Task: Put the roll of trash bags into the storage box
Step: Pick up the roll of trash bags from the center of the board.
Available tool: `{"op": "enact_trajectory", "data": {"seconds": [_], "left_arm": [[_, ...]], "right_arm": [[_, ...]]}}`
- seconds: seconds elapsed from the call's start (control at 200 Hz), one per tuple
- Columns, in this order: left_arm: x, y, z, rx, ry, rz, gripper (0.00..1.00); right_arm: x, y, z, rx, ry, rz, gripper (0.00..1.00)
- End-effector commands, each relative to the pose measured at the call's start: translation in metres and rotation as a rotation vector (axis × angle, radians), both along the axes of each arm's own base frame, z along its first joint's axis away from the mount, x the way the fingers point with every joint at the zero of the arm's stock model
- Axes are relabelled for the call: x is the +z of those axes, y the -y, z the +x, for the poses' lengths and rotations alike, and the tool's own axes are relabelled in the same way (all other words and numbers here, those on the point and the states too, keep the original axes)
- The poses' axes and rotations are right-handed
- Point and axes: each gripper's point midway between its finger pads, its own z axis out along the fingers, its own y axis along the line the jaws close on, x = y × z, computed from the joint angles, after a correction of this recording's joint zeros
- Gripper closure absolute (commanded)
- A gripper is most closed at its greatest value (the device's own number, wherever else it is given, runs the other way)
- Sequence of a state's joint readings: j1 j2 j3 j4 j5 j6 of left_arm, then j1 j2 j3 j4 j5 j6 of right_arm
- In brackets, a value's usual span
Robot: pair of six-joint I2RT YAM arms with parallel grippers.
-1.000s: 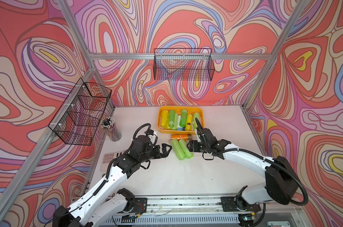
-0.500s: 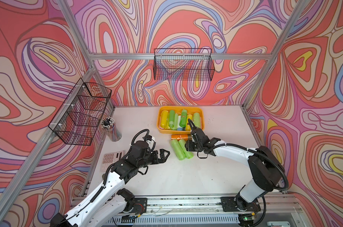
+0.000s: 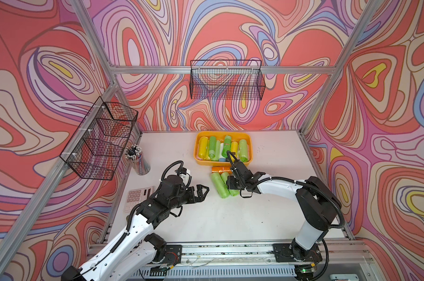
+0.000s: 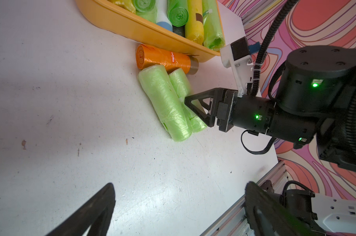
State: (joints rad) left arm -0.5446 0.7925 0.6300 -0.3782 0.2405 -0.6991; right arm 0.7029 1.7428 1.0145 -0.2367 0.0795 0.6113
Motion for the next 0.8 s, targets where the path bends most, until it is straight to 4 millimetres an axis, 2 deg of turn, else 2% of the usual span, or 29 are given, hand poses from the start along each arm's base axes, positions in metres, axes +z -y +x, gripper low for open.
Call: {"op": "enact_trajectory", "data": {"seconds": [0.0,0.02,0.03,0.06,0.21,0.396,0.641,0.701,0.796], "left_arm": [[0.001,-0.005,0.001,0.013,0.032,0.02,0.0],[0.001,-0.005,0.001,0.014,0.031,0.023,0.0],[0.001,-0.005,0.001,0.014,0.032,0.022,0.0],[0.002,-0.005,0.001,0.015,0.032,0.022,0.0],[-0.001,-0.006,-0.001,0.015,0.026,0.02,0.0],[0.003,-0.004,-0.001,0.017,0.029,-0.003,0.0],[0.001,-0.003,-0.001,0.012,0.017,-0.004,0.0],[0.0,-0.002,-0.002,0.01,0.013,-0.003,0.0],[-0.001,-0.001,-0.001,0.009,0.007,-0.005,0.0]], "right_arm": [[-0.004,0.002,0.002,-0.034,0.014,-0.018,0.43],[-0.004,0.002,0.002,-0.034,0.016,-0.019,0.42],[-0.012,0.003,0.001,-0.033,0.002,-0.033,0.43],[-0.017,0.003,0.0,-0.034,-0.005,-0.044,0.43],[-0.025,-0.001,-0.002,-0.029,-0.01,-0.059,0.43],[-0.028,-0.009,-0.003,-0.006,-0.004,-0.074,0.42],[-0.029,-0.009,-0.003,-0.012,0.003,-0.072,0.43],[-0.028,-0.01,-0.004,-0.011,0.005,-0.058,0.46],[-0.027,-0.009,-0.007,-0.018,0.014,-0.038,0.56]]}}
